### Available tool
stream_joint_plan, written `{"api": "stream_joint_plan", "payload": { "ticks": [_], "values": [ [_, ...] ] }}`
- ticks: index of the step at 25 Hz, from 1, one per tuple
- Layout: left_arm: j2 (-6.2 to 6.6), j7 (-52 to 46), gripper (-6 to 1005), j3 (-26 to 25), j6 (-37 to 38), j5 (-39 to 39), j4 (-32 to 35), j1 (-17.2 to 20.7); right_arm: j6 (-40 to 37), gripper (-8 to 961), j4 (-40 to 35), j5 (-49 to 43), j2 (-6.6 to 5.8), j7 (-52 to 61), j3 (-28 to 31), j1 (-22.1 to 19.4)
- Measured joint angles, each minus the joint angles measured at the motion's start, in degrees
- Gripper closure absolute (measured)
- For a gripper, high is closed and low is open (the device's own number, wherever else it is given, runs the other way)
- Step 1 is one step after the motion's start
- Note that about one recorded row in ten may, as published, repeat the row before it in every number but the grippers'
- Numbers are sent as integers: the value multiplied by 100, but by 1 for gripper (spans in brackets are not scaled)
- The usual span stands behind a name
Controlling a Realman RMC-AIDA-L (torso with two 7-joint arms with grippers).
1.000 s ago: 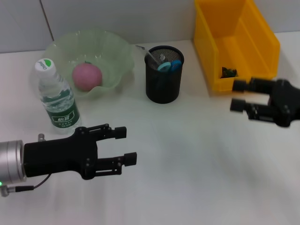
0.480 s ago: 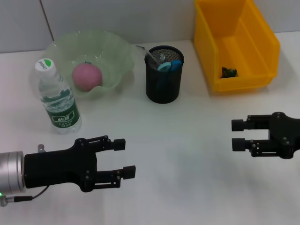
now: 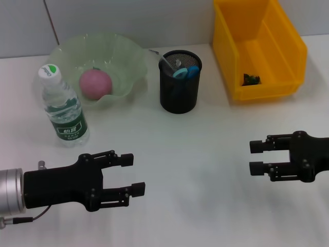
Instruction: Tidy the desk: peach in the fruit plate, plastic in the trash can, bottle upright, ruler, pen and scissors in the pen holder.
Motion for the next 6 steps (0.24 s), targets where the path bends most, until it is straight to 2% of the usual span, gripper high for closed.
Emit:
{"api": "stream_joint_plan", "payload": {
  "ticks": [6],
  "values": [
    [17, -12, 203, -1, -3, -8, 41, 0, 70, 301, -29, -39, 91, -47, -8, 13]
  ]
}}
